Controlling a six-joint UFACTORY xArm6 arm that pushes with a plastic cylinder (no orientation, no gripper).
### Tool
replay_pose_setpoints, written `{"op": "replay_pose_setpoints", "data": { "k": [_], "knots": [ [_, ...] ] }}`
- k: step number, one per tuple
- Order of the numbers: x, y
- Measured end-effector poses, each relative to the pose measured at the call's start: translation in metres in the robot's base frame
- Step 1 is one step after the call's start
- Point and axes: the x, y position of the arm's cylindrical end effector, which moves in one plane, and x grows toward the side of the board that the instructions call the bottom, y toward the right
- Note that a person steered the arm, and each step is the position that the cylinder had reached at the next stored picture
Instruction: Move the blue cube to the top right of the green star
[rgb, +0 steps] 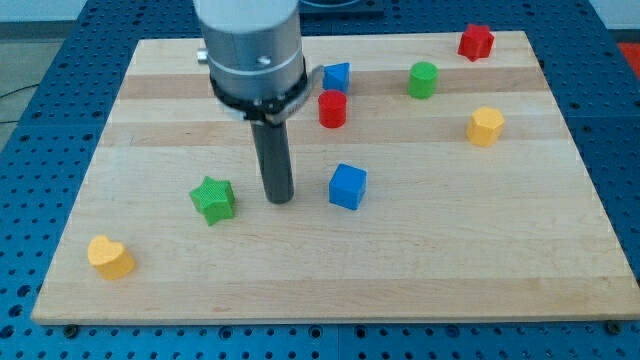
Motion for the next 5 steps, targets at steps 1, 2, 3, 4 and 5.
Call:
{"op": "replay_pose_setpoints", "data": {
  "k": [1,2,3,4,5],
  "knots": [
    [0.005,-0.050],
    [-0.021,-0.059],
    [-0.027,-0.045],
    [0.017,-0.029],
    [0.033,0.035]
  ]
}}
